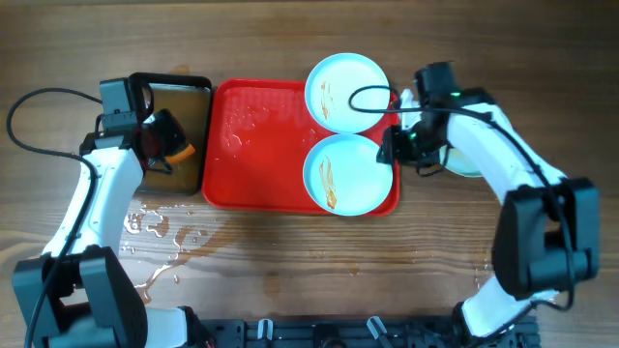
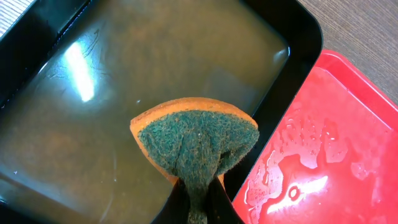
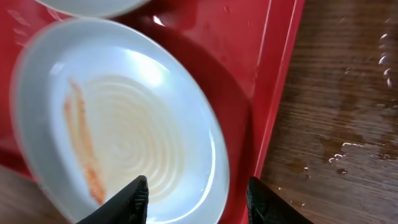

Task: Clean dirty plates on tray and stack at the side
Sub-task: 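Move the right gripper back and grip the rim of the lower plate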

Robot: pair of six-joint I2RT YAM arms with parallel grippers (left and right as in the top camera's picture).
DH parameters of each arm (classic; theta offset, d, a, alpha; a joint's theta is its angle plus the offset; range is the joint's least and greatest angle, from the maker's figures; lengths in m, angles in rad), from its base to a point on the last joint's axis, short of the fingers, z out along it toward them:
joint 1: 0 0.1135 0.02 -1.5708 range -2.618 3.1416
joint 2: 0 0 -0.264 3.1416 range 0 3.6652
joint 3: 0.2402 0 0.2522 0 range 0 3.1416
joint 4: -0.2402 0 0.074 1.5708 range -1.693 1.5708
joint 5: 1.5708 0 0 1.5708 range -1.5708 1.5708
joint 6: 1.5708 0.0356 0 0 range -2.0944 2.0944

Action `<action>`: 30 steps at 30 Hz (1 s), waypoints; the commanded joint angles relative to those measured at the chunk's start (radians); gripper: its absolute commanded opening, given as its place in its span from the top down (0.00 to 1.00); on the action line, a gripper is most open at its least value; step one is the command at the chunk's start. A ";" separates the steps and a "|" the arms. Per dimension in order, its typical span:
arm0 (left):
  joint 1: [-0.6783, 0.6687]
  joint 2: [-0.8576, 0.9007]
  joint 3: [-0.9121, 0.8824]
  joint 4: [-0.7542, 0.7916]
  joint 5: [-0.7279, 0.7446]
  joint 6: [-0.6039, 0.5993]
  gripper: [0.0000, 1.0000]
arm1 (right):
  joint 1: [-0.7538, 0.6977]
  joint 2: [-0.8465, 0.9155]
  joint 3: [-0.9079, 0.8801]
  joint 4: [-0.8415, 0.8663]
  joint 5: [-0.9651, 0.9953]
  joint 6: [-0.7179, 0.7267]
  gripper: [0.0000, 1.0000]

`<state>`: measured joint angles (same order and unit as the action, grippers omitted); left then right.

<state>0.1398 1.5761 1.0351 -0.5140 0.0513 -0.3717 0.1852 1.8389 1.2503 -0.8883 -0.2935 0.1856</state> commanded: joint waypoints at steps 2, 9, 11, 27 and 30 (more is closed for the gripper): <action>0.003 -0.018 -0.003 0.003 0.012 -0.002 0.96 | 0.028 0.091 -0.014 0.014 0.097 0.038 0.56; 0.003 -0.018 -0.003 0.004 0.012 -0.002 0.96 | 0.046 0.126 -0.011 0.016 0.049 -0.003 0.96; 0.003 -0.018 -0.003 0.004 0.012 -0.002 0.96 | 0.061 0.118 0.008 0.000 0.035 -0.003 0.96; 0.002 -0.018 -0.003 -0.018 0.012 -0.002 0.96 | 0.350 0.134 0.135 0.207 0.104 0.503 0.96; 0.002 -0.018 -0.003 -0.029 0.014 -0.002 0.96 | 0.356 0.179 0.135 0.246 0.084 0.531 0.96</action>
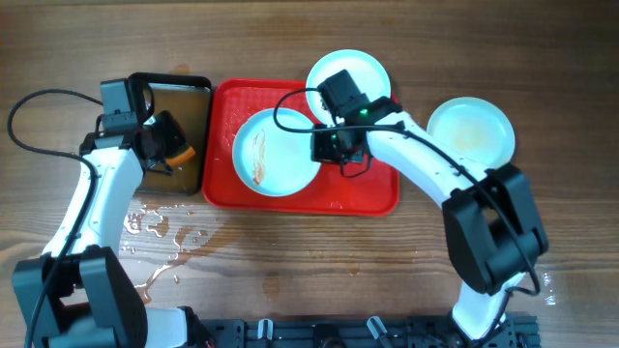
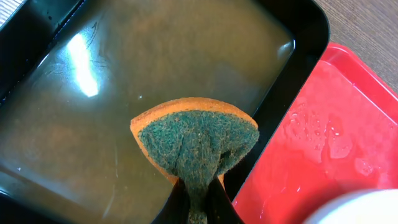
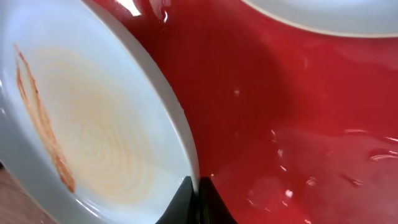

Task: Clean dirty plates on tray and stack at the side
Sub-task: 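Move the right gripper back and grip the rim of the lower plate, then bring the sponge with the left gripper onto the held plate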

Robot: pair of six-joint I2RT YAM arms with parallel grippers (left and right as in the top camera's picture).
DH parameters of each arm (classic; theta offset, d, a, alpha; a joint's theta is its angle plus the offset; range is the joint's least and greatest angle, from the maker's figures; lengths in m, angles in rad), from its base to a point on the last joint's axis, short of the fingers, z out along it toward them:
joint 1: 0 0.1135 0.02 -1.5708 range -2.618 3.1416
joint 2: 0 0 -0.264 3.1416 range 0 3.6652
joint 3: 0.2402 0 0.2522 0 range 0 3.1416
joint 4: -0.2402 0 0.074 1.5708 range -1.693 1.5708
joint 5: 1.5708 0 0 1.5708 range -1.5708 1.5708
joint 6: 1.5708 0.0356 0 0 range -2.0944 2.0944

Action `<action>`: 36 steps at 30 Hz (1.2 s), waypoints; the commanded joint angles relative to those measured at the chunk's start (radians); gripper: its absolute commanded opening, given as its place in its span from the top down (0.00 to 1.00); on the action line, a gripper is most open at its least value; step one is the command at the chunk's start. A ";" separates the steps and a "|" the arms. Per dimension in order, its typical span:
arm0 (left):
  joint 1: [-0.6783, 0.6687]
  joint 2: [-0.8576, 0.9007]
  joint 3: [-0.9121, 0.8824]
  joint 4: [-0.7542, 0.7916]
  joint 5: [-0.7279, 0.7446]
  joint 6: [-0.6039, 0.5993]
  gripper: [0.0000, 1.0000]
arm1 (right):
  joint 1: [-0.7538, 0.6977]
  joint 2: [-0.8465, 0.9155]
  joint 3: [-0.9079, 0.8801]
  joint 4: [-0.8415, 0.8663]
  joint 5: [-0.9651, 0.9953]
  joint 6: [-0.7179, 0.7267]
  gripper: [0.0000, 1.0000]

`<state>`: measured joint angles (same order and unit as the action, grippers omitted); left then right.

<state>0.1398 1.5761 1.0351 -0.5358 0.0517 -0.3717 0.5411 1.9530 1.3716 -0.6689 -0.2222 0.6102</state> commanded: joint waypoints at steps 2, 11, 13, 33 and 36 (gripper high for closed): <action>0.002 -0.018 -0.003 -0.012 0.035 -0.002 0.96 | -0.004 0.085 0.014 0.063 -0.014 0.104 0.96; -0.112 -0.014 -0.003 0.048 0.229 0.173 0.96 | -0.006 0.130 0.016 0.108 -0.109 0.017 0.96; -0.162 0.000 -0.003 0.079 0.228 0.206 0.96 | -0.006 0.130 0.016 0.116 -0.117 0.013 0.96; -0.312 0.240 -0.003 -0.005 0.149 0.211 0.96 | -0.006 0.130 0.016 0.127 -0.135 -0.006 0.96; -0.345 0.240 -0.003 -0.056 0.175 0.208 0.96 | -0.006 0.130 0.016 0.130 -0.138 -0.008 0.96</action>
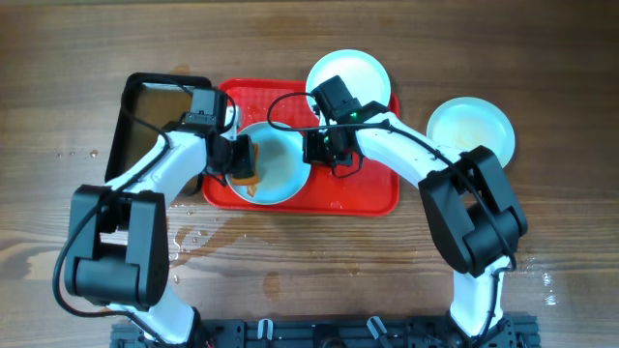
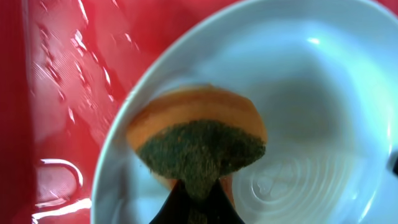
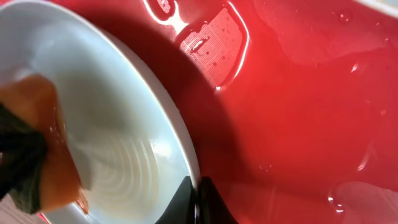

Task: Clean dirty plates on tray and stack at the side
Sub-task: 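Bring the sponge with the left gripper onto the held plate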

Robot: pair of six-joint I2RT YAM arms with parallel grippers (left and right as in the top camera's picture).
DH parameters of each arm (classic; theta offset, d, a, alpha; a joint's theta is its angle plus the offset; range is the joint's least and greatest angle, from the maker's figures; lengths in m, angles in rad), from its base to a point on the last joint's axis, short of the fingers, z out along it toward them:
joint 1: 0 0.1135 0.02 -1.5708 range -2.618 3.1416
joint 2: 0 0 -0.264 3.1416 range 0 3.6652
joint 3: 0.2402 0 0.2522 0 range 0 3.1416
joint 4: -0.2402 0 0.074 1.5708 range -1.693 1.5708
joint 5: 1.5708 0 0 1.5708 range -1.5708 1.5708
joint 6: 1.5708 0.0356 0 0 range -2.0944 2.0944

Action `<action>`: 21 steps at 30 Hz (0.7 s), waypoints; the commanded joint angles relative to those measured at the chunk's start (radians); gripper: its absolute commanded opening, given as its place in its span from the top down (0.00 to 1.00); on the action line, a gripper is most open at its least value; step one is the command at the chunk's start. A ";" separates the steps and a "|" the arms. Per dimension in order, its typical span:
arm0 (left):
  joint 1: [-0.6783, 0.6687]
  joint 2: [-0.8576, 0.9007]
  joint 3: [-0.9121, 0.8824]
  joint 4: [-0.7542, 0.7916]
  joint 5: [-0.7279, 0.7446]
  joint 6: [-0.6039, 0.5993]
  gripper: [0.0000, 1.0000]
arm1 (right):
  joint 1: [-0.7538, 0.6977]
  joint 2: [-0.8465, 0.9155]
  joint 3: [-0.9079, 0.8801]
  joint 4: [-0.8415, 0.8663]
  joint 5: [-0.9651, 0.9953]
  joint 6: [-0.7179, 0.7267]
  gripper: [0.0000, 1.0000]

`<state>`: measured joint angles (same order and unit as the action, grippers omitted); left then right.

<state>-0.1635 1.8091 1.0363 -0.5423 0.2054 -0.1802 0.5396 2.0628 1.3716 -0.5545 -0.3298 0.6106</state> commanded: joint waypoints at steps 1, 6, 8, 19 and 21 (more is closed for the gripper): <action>-0.052 0.007 -0.004 -0.058 0.048 0.017 0.96 | -0.004 0.021 0.016 0.016 -0.031 -0.008 0.96; -0.107 0.008 -0.004 0.002 0.045 0.064 0.96 | -0.004 0.021 0.016 0.017 -0.037 -0.009 0.96; -0.115 0.016 -0.004 0.059 -0.025 0.060 0.96 | -0.004 0.021 0.016 0.017 -0.037 -0.010 0.96; -0.116 0.121 -0.004 0.015 -0.369 -0.343 0.96 | -0.004 0.021 0.016 0.020 -0.037 -0.013 0.96; -0.116 0.115 -0.004 -0.035 -0.476 -0.488 0.96 | -0.004 0.021 0.016 0.020 -0.037 -0.013 0.96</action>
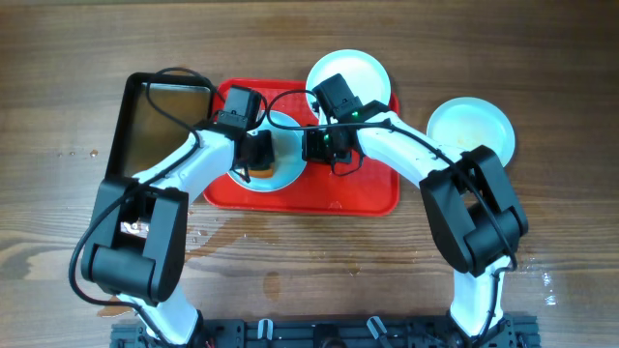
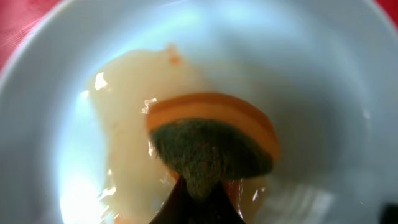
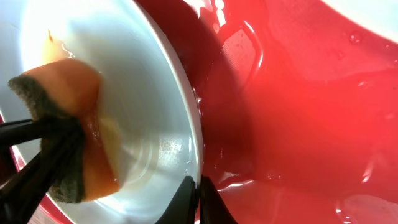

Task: Clean dirty plates on tray and stack at the side
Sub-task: 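Bring the sponge with the left gripper onto the held plate, then scrub the plate with the sponge while the right gripper holds it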

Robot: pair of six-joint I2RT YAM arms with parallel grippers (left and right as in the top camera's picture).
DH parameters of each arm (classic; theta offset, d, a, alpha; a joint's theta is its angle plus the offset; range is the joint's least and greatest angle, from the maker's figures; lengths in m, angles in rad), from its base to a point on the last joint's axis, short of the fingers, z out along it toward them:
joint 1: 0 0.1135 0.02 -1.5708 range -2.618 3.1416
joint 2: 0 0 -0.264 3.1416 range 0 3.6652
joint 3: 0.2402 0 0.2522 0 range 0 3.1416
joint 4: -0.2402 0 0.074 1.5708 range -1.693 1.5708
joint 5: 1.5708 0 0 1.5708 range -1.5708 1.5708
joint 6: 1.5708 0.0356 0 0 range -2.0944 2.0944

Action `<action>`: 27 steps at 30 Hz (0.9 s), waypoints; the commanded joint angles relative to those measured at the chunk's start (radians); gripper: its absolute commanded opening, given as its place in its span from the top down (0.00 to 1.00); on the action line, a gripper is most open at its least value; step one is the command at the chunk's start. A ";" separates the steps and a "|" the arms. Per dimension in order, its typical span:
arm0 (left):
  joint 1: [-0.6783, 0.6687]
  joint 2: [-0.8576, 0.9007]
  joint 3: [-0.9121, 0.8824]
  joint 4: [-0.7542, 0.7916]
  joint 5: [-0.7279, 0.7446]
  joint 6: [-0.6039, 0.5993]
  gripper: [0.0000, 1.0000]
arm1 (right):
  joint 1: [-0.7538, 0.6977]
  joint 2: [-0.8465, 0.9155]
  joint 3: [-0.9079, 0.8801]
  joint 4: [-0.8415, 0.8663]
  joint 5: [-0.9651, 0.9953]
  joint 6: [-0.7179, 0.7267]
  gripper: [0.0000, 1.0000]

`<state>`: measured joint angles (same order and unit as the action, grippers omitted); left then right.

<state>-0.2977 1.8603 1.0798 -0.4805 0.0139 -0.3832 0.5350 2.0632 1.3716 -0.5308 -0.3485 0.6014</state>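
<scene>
A white plate lies on the red tray, tilted up at its right rim where my right gripper is shut on the rim. My left gripper is shut on an orange and green sponge, pressed into the wet, soapy plate. The sponge also shows in the right wrist view. A second dirty plate sits at the tray's back right corner. One plate rests on the table right of the tray.
A black water basin stands left of the tray. Water is spilled on the wooden table in front of the tray's left end. The tray floor is wet.
The left gripper and sponge have moved right, from the plate's left part to its middle. A soapy film now covers the plate where the sponge passed. The right gripper still holds the rim.
First the left gripper held the sponge over the basin while the right gripper was open at a stained plate. Then the right gripper was shut on that plate's rim, at the tray's middle. Later the sponge was on the plate, and the stain no longer shows.
</scene>
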 commanded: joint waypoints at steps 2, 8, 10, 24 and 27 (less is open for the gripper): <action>0.018 0.064 -0.047 -0.112 -0.359 -0.356 0.96 | 0.000 0.020 0.016 -0.003 -0.018 -0.004 0.96; 0.018 0.064 -0.047 -0.016 -0.528 -0.371 0.96 | 0.000 0.020 0.016 -0.003 -0.019 -0.004 0.96; 0.018 0.064 -0.047 0.035 -0.531 -0.319 0.96 | 0.000 0.020 0.016 -0.004 -0.019 -0.004 0.96; -0.013 -0.026 -0.043 0.047 -0.259 -0.096 0.96 | 0.001 0.020 0.016 0.157 -0.146 -0.104 0.67; 0.006 -0.072 -0.043 0.047 -0.234 -0.096 0.96 | 0.001 0.030 0.016 0.174 -0.138 -0.092 0.58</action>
<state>-0.3103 1.8500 1.0538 -0.4294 -0.3275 -0.5053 0.5369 2.0647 1.3808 -0.3676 -0.4557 0.5224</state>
